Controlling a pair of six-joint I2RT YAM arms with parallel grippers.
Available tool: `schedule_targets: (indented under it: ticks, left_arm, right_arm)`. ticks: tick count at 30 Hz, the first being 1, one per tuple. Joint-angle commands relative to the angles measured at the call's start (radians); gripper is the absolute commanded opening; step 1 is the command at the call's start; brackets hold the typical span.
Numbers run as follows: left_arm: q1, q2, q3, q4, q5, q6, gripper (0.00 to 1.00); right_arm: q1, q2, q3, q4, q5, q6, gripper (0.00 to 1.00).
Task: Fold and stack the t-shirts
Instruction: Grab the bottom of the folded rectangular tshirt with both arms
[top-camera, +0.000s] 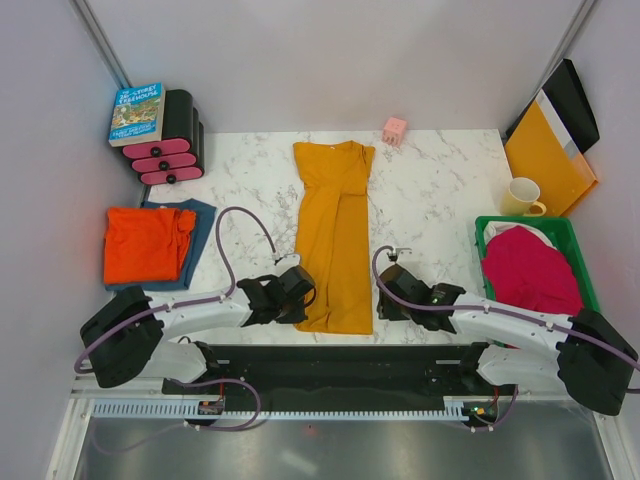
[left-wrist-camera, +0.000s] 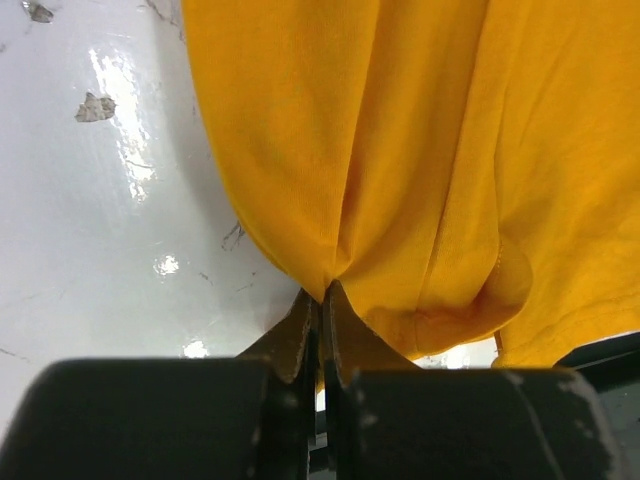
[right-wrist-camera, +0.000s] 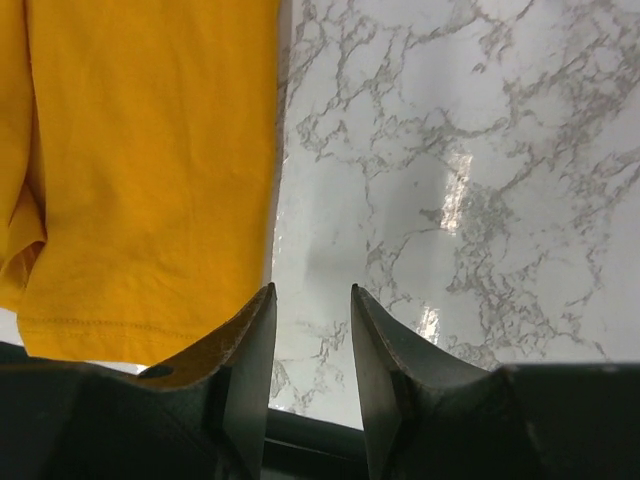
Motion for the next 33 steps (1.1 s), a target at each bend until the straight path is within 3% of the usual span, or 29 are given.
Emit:
schedule_targets:
  ticks: [1,16,21,25,28,33]
  left_arm:
    - [-0.001,0.025,-0.063,-0.037,0.043,-0.025,0.02]
    - [-0.002,0.017,-0.07,-0.051,0.062,-0.008,0.03]
    - [-0.001,-0.006,-0.063,-0.074,0.06,-0.003,0.18]
    - [-0.001,-0.02,-0.054,-0.095,0.065,-0.002,0.37]
    - [-0.001,-0.038,-0.059,-0.109,0.066,-0.003,0.41]
    - [-0.001,-0.052,-0.076,-0.112,0.08,-0.005,0.38]
  right_arm:
    - [0.041,0.01,0.0,0.028,0.007,0.045,0.44]
    - [0.178,0.091,0.021,0.054,0.035,0.171,0.56]
    - [0.248,0.134,0.015,0.065,0.073,0.244,0.56]
    - [0.272,0.16,0.012,0.073,0.082,0.281,0.54]
    - [0.282,0.162,0.0,0.073,0.085,0.314,0.53]
    - [0.29,0.153,-0.025,0.059,0.095,0.356,0.49]
